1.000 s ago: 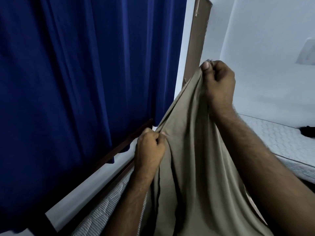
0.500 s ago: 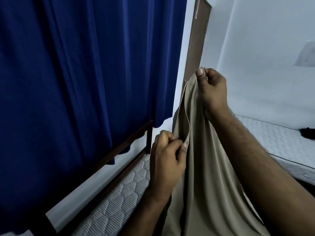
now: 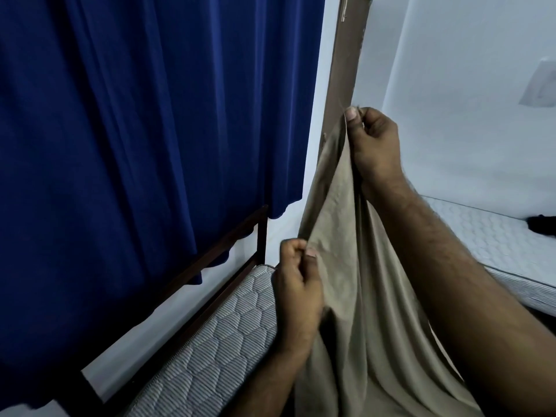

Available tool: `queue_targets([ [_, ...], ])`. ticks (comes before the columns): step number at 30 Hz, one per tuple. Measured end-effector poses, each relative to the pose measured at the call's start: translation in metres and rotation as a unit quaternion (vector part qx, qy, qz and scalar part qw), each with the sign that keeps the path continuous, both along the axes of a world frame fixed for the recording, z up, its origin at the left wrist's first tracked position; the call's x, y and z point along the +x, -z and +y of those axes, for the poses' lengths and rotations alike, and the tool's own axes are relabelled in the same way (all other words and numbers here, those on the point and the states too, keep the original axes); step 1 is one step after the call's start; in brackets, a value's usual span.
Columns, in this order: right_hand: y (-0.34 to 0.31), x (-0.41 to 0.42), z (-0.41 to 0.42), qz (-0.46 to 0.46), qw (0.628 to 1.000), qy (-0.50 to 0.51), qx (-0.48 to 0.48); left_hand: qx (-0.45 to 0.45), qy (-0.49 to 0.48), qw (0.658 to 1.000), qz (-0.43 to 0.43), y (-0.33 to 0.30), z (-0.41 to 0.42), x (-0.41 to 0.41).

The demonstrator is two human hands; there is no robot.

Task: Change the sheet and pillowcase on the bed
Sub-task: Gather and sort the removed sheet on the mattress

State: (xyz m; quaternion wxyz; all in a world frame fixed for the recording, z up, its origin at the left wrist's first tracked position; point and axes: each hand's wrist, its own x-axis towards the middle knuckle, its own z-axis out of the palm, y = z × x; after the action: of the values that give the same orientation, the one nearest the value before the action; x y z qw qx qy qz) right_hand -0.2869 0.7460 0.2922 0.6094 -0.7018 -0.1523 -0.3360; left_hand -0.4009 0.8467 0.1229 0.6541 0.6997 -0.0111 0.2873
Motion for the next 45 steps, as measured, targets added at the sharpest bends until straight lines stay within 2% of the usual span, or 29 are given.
queue_targets([
  [3, 0.002, 0.000, -0.001, 0.000, 1.000, -0.013, 0.002, 0.042, -0.034, 0.998, -0.027, 0.001, 0.011, 0.010],
  [11, 0.001, -0.004, 0.008, -0.018, 0.996, -0.077, -0.036, 0.025, -0.003, 0.999, 0.023, 0.014, 0.028, 0.036],
  [14, -0.001, -0.006, 0.009, -0.015, 0.996, -0.081, -0.041, 0.073, 0.038, 0.996, 0.018, 0.017, 0.023, 0.035],
  [18, -0.001, -0.009, 0.009, -0.015, 0.995, -0.085, -0.049, 0.098, 0.025, 0.995, -0.006, 0.021, 0.016, 0.035],
  [23, -0.001, -0.015, 0.008, -0.014, 0.995, -0.087, -0.053, -0.008, -0.003, 1.000, 0.018, 0.025, 0.023, 0.045],
  [27, 0.000, -0.018, 0.008, -0.014, 0.992, -0.106, -0.068, -0.103, 0.103, 0.986, 0.080, 0.027, 0.027, 0.047],
  [29, 0.001, -0.018, 0.009, -0.013, 0.991, -0.105, -0.076, -0.132, 0.112, 0.981, 0.092, 0.027, 0.026, 0.044],
  [35, 0.010, -0.015, 0.000, -0.012, 0.995, -0.031, -0.089, -0.143, -0.031, 0.986, 0.078, 0.024, 0.054, 0.049],
  [38, 0.024, -0.015, -0.008, -0.016, 0.989, 0.024, -0.142, -0.052, -0.137, 0.989, 0.015, 0.003, 0.091, 0.054],
  [41, 0.040, -0.022, -0.013, -0.040, 0.979, 0.068, -0.187, 0.064, -0.254, 0.963, -0.069, -0.023, 0.119, 0.051],
  [43, 0.046, -0.029, -0.015, -0.064, 0.980, 0.076, -0.171, 0.131, -0.302, 0.939, -0.100, -0.032, 0.126, 0.048],
  [45, 0.047, -0.035, -0.013, -0.075, 0.987, 0.058, -0.133, 0.164, -0.313, 0.930, -0.104, -0.036, 0.126, 0.046],
])
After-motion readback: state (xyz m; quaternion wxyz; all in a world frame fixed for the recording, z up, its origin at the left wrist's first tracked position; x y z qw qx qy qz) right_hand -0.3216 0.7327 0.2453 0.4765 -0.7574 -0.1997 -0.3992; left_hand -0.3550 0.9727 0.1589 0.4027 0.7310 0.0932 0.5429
